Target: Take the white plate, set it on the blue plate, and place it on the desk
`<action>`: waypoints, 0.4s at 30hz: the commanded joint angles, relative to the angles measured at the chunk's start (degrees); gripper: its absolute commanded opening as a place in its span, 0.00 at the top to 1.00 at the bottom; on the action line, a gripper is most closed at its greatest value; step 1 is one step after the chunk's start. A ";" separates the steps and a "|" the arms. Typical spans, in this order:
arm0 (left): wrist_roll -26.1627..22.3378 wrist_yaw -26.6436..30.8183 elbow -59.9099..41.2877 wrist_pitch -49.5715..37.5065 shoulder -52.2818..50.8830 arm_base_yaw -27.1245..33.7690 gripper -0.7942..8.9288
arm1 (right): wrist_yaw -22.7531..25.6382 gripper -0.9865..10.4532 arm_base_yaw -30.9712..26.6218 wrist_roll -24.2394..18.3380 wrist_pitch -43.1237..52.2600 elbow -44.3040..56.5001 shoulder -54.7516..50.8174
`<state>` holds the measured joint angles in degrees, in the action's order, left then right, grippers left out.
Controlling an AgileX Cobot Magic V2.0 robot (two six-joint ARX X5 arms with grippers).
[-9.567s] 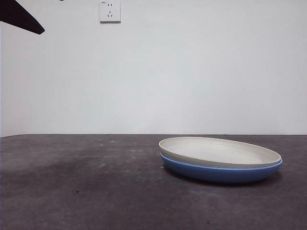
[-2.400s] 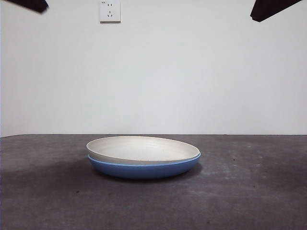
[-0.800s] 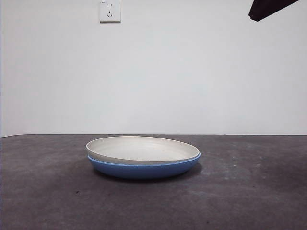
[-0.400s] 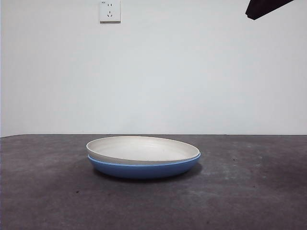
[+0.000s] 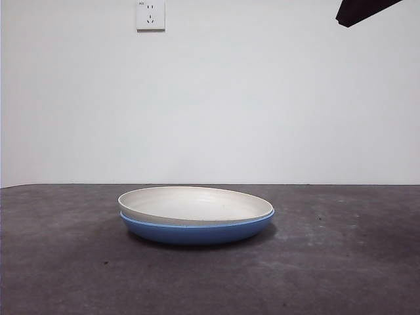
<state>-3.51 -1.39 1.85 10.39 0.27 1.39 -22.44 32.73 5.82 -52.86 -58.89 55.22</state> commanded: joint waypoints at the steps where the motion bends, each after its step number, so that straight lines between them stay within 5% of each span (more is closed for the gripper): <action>1: 0.35 0.13 -1.18 0.37 -0.11 0.15 0.91 | -0.07 0.91 0.50 -0.48 0.55 -1.11 0.48; 8: 0.35 0.13 -1.18 0.37 -0.11 0.15 0.91 | -0.09 0.91 0.48 -0.46 0.44 -1.11 0.15; 12: 0.35 0.13 -1.18 0.37 -0.11 0.15 0.91 | 1.95 0.91 -2.97 -6.84 2.01 -1.09 -3.02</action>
<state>-3.51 -1.39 1.85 10.39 0.27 1.39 -20.95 30.48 2.70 -51.70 -58.89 52.93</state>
